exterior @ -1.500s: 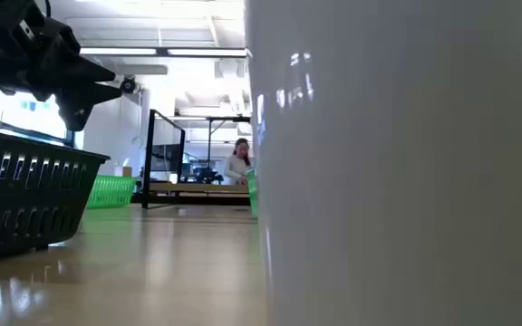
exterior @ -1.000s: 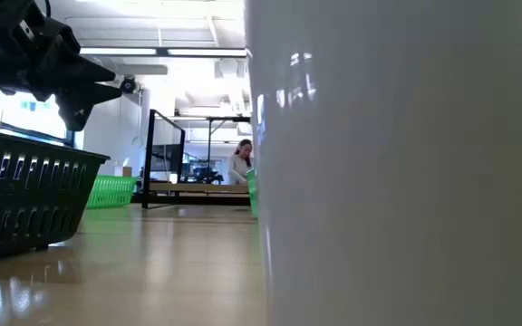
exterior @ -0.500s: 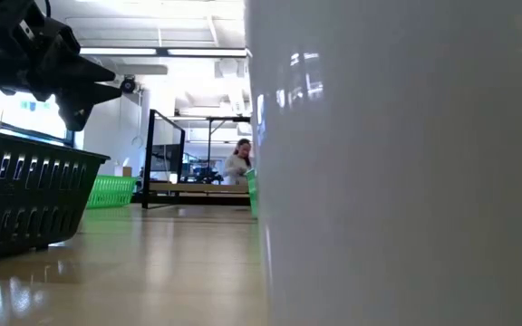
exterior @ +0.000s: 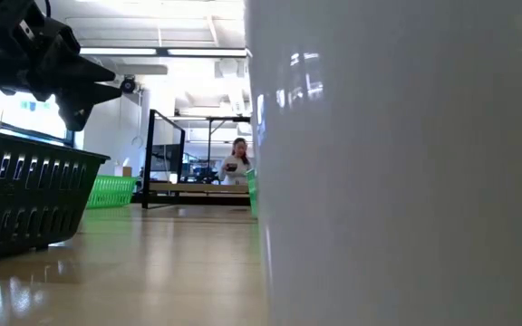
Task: Stack baskets on shelf by color
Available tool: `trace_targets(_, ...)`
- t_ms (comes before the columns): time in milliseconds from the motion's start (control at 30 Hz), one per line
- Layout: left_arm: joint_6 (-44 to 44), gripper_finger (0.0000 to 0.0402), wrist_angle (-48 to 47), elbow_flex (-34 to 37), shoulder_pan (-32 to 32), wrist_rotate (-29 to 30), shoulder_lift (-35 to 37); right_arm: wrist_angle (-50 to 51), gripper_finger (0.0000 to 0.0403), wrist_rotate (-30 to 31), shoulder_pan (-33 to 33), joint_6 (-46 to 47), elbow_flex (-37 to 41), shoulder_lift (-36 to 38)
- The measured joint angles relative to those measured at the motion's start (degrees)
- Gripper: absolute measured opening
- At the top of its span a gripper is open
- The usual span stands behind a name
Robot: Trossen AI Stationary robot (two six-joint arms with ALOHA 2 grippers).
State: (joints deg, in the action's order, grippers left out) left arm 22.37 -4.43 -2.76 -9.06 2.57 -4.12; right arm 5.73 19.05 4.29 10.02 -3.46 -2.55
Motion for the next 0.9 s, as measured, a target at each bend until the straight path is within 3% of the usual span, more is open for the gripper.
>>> trace_targets(633,0.0,0.0135,0.03,0.02,0.01,0.04,0.0,0.01,0.0133,0.01,0.0,0.0,0.0,0.0)
trace_targets(900,0.19,0.0135,0.65,0.01,0.0,3.51,0.0,0.01,0.0133,0.01,-0.01,0.0,-0.02,-0.01)
